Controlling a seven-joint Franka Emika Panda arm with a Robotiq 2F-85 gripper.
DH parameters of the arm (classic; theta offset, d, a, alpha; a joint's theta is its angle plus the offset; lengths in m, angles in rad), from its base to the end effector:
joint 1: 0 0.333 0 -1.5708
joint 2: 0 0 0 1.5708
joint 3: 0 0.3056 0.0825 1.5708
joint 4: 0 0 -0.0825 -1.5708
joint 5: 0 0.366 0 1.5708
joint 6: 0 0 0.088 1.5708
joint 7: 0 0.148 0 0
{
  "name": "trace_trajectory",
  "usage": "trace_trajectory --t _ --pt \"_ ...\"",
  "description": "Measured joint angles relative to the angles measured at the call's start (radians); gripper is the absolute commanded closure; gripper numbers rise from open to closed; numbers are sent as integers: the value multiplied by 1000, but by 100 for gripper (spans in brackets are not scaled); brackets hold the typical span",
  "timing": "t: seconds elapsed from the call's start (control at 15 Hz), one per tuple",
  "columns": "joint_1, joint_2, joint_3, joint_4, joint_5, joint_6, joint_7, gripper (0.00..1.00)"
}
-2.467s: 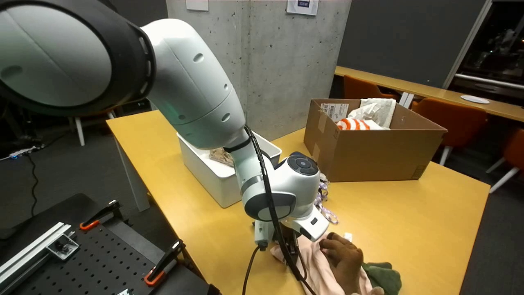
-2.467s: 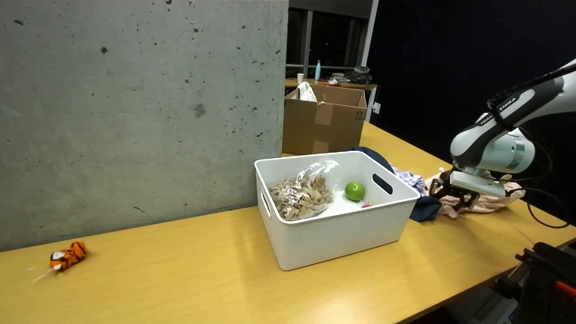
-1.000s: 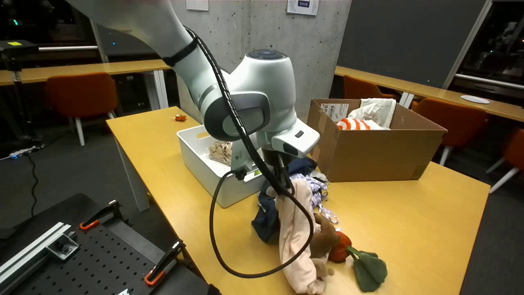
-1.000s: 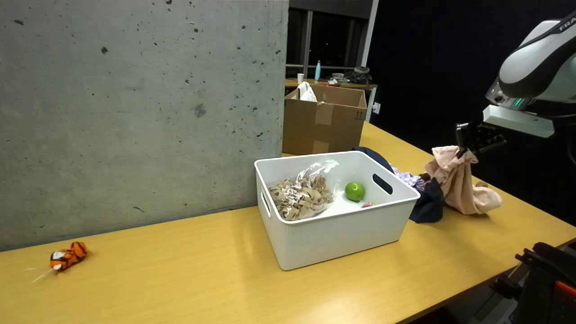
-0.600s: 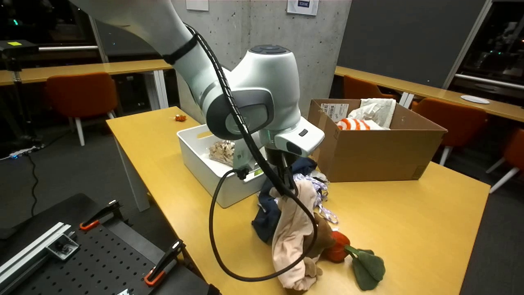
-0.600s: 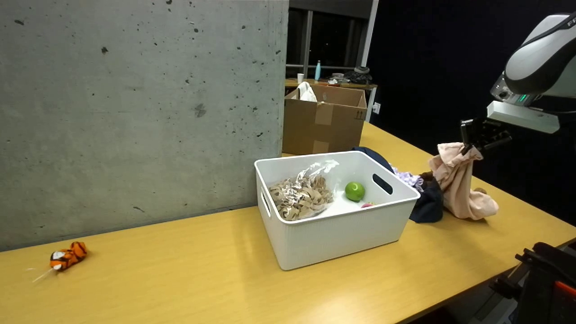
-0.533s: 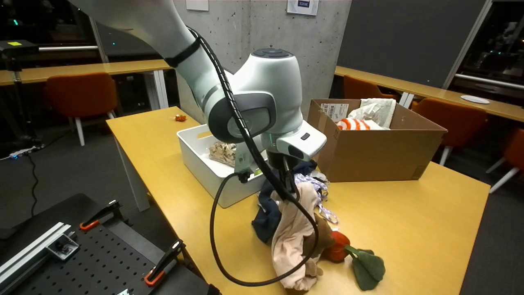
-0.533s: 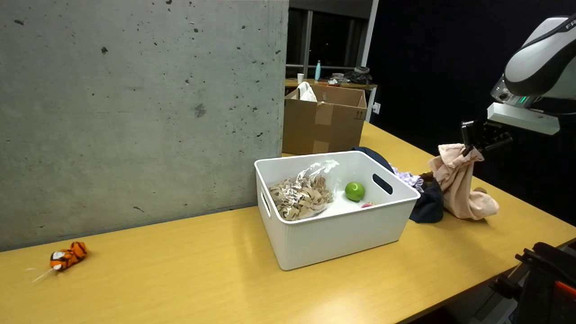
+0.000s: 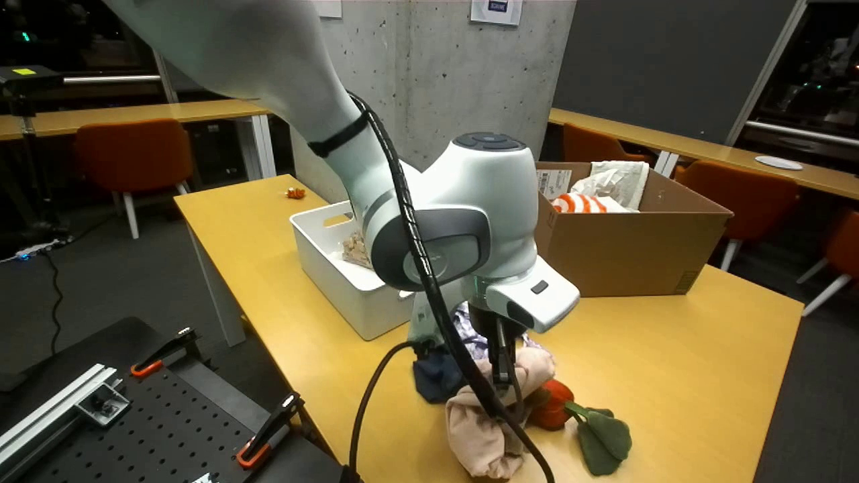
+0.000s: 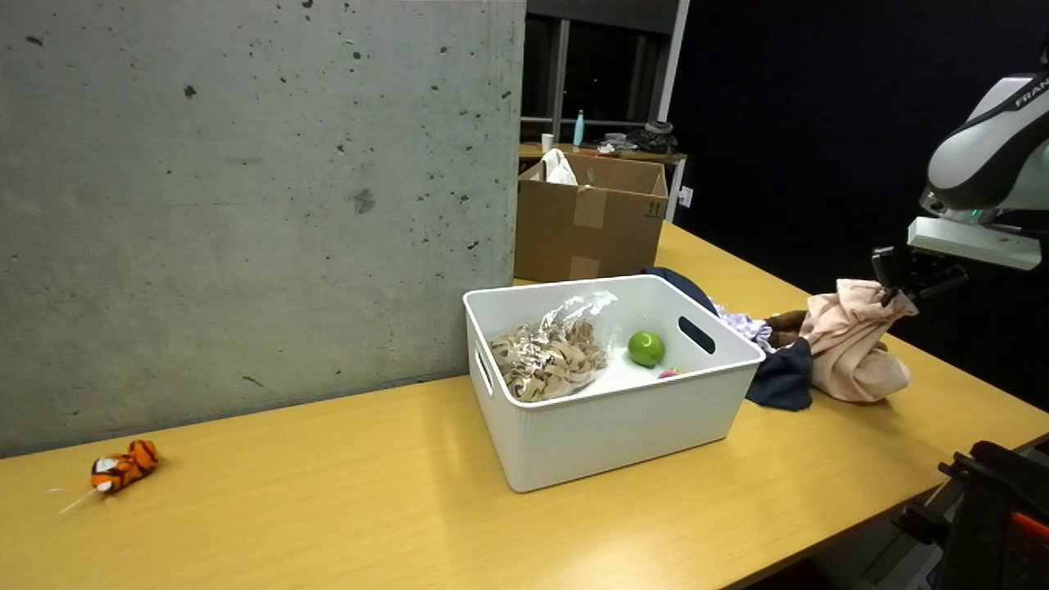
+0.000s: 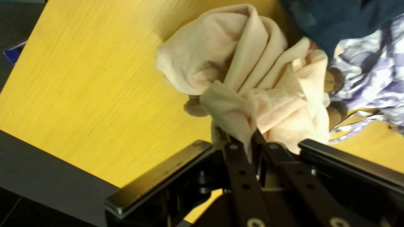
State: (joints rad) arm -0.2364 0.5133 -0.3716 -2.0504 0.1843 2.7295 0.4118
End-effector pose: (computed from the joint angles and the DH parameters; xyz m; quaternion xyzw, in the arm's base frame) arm 0.4964 -0.3499 0.1866 0.8421 -0.5274 0.1003 0.0517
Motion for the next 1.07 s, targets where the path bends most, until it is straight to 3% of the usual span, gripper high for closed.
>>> trace_trajectory --t 0.13,0.2,0.4,0.8,0.87,1.07 --pt "-10 25 -29 16 -2 0 6 94" --pt "-17 37 -36 24 -2 -1 8 65" --pt "-38 94 -31 51 4 -1 12 51" --pt "-43 176 -19 83 11 4 27 7" --pt "-41 173 -25 82 10 5 27 1" --pt "-29 134 -53 55 -2 6 26 0"
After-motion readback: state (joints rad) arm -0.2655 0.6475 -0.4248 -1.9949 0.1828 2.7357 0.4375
